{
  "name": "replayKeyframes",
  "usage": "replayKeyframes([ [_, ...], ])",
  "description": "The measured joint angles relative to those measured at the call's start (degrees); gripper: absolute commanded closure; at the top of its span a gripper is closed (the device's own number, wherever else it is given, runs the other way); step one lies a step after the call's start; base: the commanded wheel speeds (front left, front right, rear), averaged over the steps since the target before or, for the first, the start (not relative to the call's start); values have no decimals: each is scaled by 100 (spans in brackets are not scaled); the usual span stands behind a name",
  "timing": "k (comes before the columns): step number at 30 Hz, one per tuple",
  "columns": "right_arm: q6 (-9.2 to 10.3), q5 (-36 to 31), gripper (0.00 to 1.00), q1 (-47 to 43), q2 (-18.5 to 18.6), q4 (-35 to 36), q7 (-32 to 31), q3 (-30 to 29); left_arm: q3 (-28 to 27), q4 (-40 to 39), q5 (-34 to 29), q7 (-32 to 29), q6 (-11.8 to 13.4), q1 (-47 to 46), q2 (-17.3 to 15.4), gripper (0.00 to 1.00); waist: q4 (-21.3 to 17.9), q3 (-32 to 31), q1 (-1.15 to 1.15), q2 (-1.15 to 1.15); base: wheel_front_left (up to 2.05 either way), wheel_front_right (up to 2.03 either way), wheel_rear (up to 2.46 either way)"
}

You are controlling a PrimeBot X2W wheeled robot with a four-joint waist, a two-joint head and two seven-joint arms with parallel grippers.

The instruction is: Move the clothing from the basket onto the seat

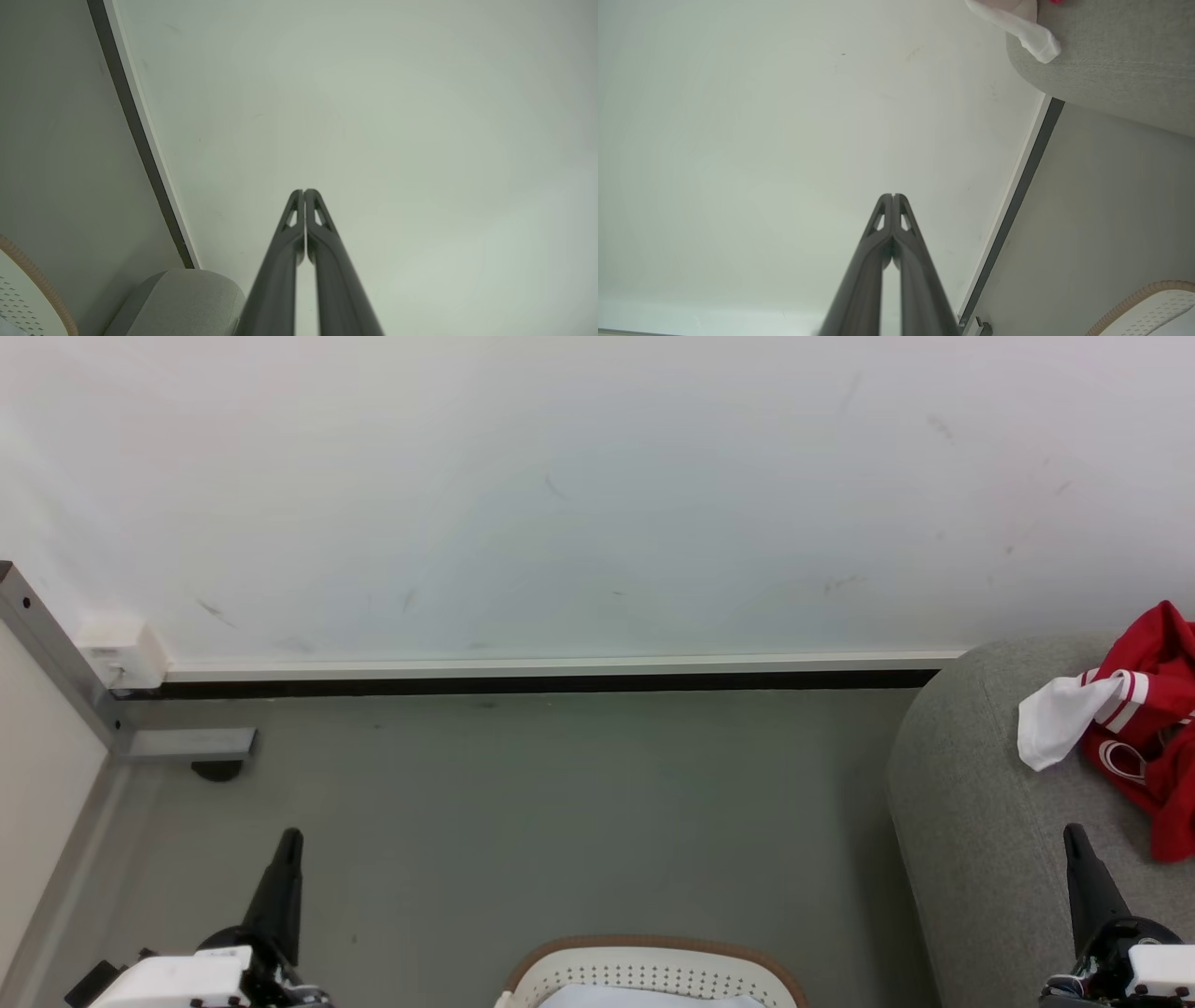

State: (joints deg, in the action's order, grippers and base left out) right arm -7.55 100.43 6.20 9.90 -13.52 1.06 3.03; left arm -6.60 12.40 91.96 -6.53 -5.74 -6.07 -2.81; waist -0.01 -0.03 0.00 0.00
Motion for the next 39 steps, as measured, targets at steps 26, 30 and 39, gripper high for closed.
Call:
replayKeyframes([
  [26,0,16,100,1,25,3,10,22,0,0,0,-1,0,-1,0,100,0,0,0,0,0,0,0],
  [30,0,18,100,1,30,3,11,25,0,0,0,-1,0,-1,0,100,0,0,0,0,0,0,0],
  [39,0,34,100,1,37,4,21,33,0,0,0,-1,0,-1,0,100,0,0,0,0,0,0,0],
])
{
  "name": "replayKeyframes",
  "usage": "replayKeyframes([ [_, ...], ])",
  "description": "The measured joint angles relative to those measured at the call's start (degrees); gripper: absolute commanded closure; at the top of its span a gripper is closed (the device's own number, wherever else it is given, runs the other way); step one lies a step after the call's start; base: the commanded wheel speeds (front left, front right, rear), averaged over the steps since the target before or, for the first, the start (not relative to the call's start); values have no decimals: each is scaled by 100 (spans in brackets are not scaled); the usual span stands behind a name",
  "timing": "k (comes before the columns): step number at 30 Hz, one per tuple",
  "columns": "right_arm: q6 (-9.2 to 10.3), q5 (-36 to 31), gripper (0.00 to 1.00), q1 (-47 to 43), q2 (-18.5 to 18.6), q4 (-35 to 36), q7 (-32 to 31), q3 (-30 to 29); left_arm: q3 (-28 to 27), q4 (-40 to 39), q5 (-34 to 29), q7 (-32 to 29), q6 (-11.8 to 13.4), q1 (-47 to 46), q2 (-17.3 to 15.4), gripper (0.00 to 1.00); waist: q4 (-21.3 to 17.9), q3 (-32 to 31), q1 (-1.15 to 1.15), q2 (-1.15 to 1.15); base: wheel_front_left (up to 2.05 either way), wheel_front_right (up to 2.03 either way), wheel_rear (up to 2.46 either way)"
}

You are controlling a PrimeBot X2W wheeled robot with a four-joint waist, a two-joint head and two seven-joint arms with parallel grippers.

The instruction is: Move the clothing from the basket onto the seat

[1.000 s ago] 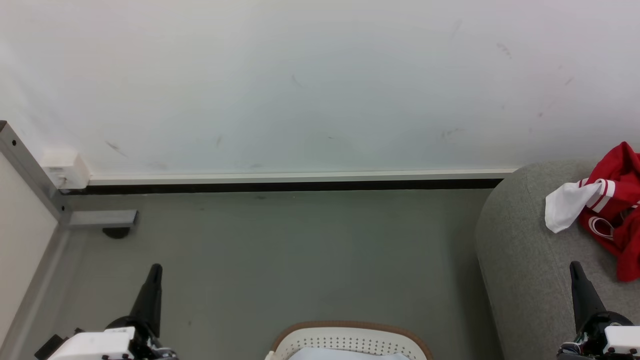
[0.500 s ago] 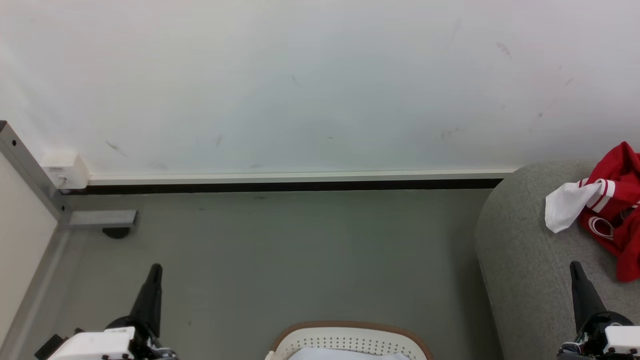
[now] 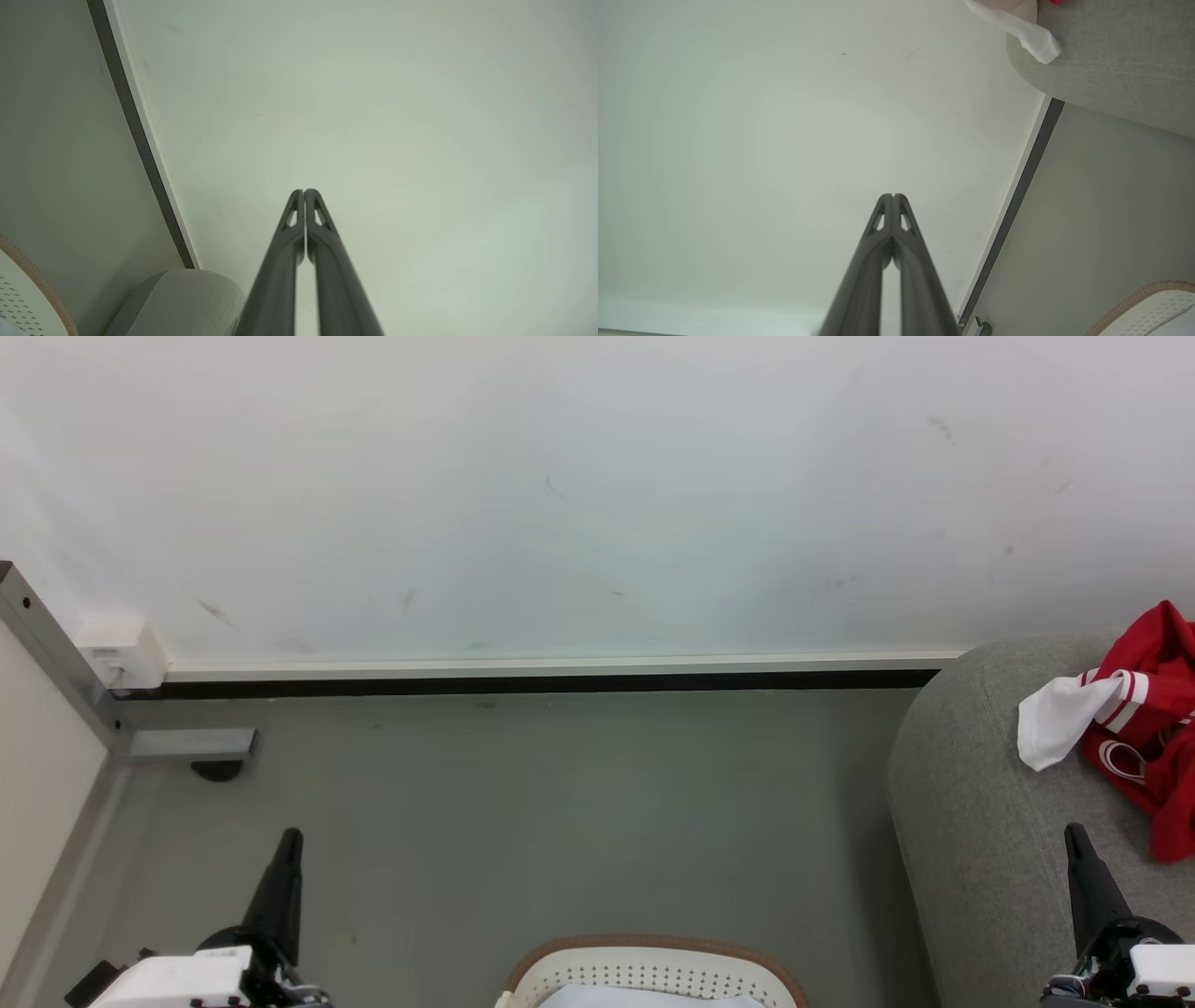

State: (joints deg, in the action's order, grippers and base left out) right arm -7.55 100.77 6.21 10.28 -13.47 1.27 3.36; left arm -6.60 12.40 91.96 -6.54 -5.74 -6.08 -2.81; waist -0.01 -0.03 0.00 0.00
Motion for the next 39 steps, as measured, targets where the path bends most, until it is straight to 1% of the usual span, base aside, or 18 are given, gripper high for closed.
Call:
replayKeyframes([
  [39,0,18,100,0,26,8,32,33,0,-1,0,0,0,0,0,100,0,0,0,0,0,0,0],
])
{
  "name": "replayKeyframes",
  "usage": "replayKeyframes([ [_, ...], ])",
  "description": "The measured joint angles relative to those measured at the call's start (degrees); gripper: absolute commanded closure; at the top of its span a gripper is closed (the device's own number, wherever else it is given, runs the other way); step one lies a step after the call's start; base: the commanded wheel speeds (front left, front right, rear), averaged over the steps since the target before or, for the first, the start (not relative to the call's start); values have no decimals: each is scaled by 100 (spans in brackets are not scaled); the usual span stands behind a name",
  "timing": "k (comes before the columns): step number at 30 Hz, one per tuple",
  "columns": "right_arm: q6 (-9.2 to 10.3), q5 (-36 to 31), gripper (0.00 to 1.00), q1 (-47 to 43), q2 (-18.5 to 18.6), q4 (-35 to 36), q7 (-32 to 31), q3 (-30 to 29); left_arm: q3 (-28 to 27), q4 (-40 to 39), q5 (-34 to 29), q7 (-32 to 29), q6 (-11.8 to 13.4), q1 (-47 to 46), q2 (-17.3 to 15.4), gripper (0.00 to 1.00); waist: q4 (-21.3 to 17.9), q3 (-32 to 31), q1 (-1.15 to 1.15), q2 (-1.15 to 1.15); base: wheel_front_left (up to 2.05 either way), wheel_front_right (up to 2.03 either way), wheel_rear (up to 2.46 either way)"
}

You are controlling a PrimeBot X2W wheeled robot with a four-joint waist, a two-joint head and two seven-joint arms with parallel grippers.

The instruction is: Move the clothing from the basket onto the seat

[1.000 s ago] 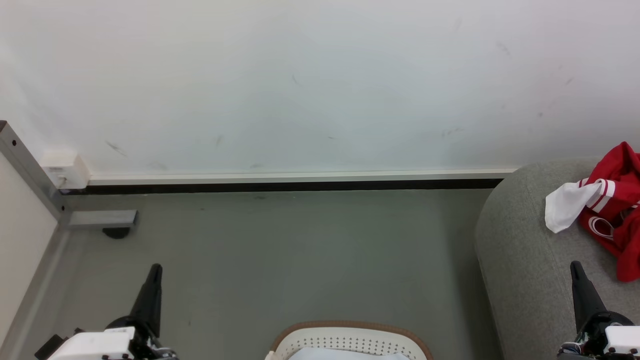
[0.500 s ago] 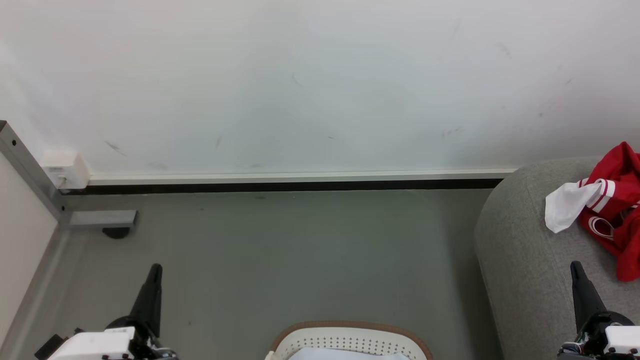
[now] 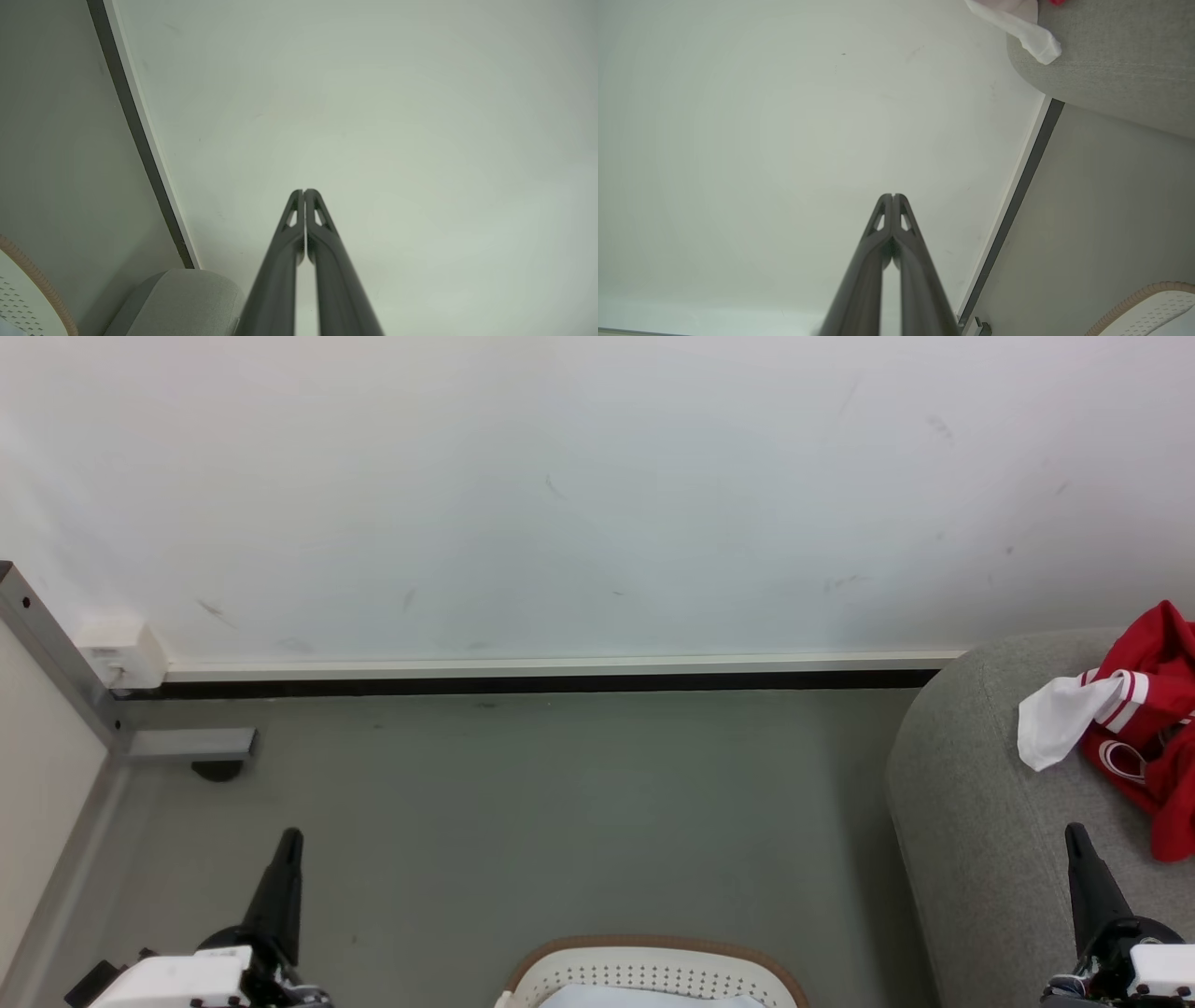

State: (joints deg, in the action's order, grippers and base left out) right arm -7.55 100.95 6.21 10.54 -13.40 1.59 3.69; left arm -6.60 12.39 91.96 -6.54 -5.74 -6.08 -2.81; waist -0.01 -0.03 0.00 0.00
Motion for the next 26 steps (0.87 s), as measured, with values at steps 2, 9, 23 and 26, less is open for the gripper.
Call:
replayKeyframes([
  [2,0,1,100,0,1,1,0,1,0,0,0,0,0,0,0,100,0,0,0,0,0,0,0],
  [9,0,5,100,0,4,2,1,7,0,0,0,1,0,0,0,100,0,0,0,0,0,0,0],
  [23,0,9,100,0,11,4,8,18,-1,0,0,1,0,0,0,100,0,0,0,0,0,0,0],
  [26,0,10,100,0,13,4,9,20,-1,0,0,1,0,0,0,100,0,0,0,0,0,0,0],
])
